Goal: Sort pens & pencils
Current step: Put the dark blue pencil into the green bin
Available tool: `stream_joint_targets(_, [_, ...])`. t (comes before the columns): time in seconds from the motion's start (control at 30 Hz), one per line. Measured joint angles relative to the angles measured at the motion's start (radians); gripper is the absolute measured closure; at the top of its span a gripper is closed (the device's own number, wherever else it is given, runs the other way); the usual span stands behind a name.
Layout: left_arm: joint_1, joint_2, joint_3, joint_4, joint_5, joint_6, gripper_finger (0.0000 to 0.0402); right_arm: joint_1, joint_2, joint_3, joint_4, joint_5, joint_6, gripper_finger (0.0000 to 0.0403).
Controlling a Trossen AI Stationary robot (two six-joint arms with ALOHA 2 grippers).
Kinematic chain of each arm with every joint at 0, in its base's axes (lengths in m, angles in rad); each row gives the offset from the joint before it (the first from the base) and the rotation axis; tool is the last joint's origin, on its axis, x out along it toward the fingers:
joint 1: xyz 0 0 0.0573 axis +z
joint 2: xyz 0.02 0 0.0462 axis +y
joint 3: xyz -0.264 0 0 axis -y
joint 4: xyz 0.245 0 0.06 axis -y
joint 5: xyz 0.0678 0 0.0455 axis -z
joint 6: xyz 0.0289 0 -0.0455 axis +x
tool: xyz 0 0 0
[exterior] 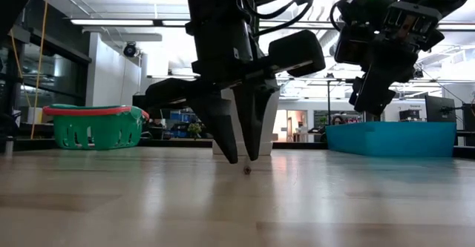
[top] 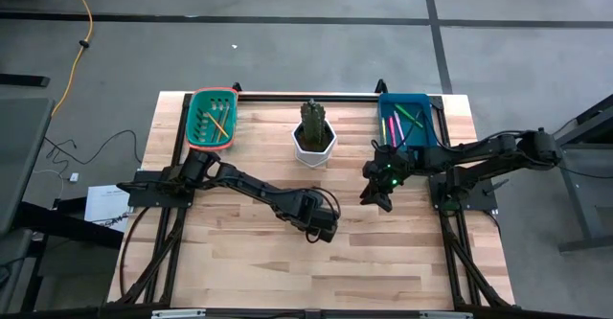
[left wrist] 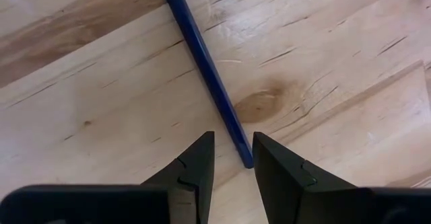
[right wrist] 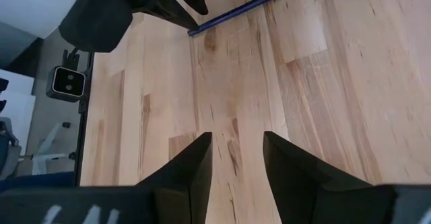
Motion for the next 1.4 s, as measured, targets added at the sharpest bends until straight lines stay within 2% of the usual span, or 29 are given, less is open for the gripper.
stream_joint_targets(1.0, [0.001, 0.0, 0.0, 0.025, -0.028, -0.003, 0.0311, 0.0, 0.0, 0.0, 0.01, 0.002, -0.001, 0.0279])
stream_joint_targets(1.4, [0.0, 0.033, 0.003, 0.051, 0.044, 0.0, 0.0312, 0.0, 0.0, 0.0, 0.012, 0.002, -0.001, 0.0279])
